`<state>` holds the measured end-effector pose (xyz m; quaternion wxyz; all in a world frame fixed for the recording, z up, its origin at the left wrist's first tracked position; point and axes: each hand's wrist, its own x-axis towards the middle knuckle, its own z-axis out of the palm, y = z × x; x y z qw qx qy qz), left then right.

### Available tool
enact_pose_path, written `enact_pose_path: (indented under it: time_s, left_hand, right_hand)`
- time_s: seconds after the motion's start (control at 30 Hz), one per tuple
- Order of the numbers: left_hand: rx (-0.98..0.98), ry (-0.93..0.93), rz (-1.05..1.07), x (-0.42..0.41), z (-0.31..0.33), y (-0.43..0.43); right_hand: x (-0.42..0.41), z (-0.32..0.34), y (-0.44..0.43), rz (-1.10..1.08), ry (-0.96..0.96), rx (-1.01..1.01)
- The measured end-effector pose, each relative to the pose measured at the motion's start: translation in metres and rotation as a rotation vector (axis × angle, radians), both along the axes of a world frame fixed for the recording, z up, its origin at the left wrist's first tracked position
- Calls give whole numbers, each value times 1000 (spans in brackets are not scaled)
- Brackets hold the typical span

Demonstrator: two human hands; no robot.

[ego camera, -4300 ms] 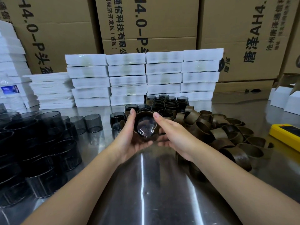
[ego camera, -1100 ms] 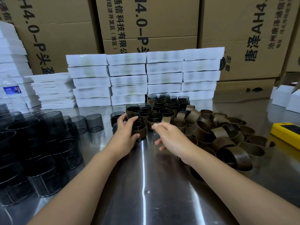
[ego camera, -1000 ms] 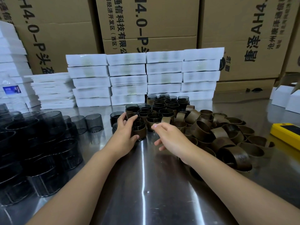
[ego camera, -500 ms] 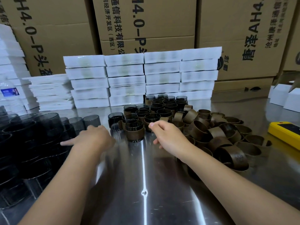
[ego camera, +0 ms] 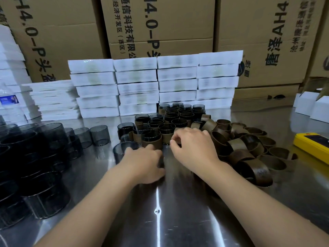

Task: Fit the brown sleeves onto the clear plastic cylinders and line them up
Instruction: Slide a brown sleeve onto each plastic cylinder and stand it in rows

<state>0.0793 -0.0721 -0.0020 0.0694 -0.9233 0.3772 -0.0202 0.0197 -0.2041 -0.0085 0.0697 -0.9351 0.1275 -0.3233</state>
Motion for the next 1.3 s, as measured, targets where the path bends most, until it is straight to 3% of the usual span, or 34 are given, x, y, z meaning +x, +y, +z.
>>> enact_pose_path:
  time_s: [0.33, 0.63, 0.87, 1.13, 1.3]
  left_hand:
    - [-264, 75, -314, -13, 5, -4]
    - [-436, 145, -429, -11, 7, -3]
    - [-762, 170, -416, -5, 8, -1]
    - [-600, 233, -369, 4, -4, -4]
    - [-524, 222, -360, 7, -9, -4]
  right_hand:
    - [-3, 2, 0, -108, 180, -43]
    - [-5, -1, -2, -118, 281, -30]
    - [-6, -1, -1, -119, 313, -15]
    - [-6, -3, -2, -211, 391, -44]
    - [-6, -2, 1, -111, 386, 20]
